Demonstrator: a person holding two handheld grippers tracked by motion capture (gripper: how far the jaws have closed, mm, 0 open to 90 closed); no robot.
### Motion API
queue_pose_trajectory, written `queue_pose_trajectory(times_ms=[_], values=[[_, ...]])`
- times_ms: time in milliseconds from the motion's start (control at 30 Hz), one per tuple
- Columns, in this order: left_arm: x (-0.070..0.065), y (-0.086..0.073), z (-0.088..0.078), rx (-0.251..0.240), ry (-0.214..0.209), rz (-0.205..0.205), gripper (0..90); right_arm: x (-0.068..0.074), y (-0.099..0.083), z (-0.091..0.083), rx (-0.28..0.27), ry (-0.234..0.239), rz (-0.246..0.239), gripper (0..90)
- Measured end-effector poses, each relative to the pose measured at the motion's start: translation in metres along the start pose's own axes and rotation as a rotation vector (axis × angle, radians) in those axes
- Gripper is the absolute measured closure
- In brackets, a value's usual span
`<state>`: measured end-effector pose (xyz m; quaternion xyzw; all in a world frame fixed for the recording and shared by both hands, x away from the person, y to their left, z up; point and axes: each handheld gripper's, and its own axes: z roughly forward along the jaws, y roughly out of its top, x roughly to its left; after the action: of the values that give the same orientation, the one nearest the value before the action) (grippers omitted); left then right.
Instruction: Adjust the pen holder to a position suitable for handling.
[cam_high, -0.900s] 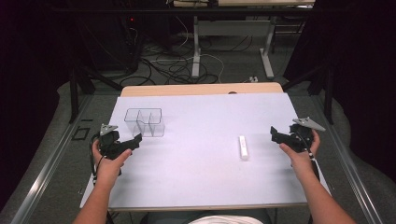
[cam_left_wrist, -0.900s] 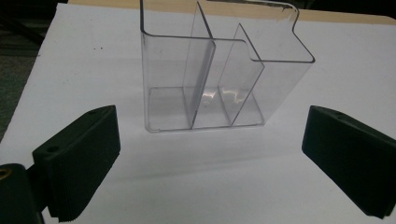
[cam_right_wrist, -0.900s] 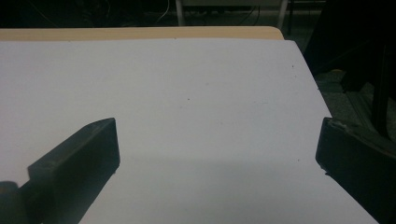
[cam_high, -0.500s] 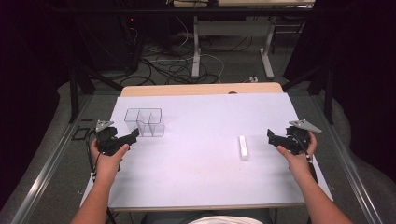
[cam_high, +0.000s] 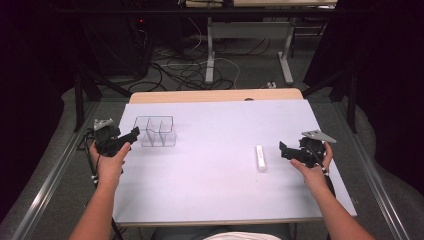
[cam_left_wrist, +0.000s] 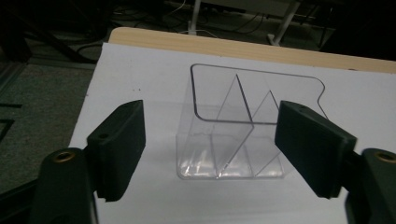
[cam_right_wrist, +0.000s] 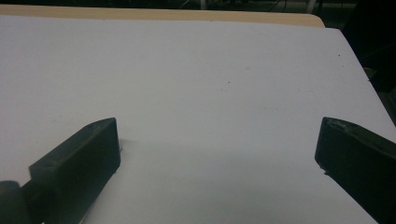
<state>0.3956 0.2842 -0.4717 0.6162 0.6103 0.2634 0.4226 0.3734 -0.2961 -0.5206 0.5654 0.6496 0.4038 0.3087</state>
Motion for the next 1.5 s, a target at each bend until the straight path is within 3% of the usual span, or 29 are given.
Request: queue_pose_trajectory(times_ms=[67,100,167,367,533,833,1000,1267,1500], values=[[0.002,0.007,0.001,0.008,0.010,0.005,37.7,-0.001,0.000,0.000,0.010,0.008,0.001,0.0],[0.002,0.010,0.002,0.004,0.015,0.009,37.7,-0.001,0.000,0.000,0.010,0.008,0.001,0.0],[0.003,0.017,0.004,0.005,0.025,0.016,45.8,-0.001,-0.001,0.000,0.015,0.011,0.022,0.0],[0.006,0.035,0.012,-0.003,0.059,0.028,48.0,-0.004,-0.002,0.000,0.020,0.010,0.036,0.8],[0.009,0.042,0.021,0.028,0.083,0.035,50.2,-0.004,-0.002,0.001,0.028,0.013,0.049,1.5],[0.012,0.042,0.043,0.127,0.126,0.019,73.7,-0.006,-0.004,0.002,0.033,0.019,0.036,2.2],[0.010,0.040,0.052,0.170,0.126,0.032,80.9,-0.006,-0.004,0.003,0.036,0.021,0.044,2.7],[0.009,0.035,0.061,0.225,0.123,0.070,89.5,-0.007,-0.005,0.003,0.038,0.023,0.043,3.2],[0.005,0.032,0.066,0.251,0.109,0.098,89.8,-0.007,-0.005,0.003,0.040,0.024,0.048,3.6]])
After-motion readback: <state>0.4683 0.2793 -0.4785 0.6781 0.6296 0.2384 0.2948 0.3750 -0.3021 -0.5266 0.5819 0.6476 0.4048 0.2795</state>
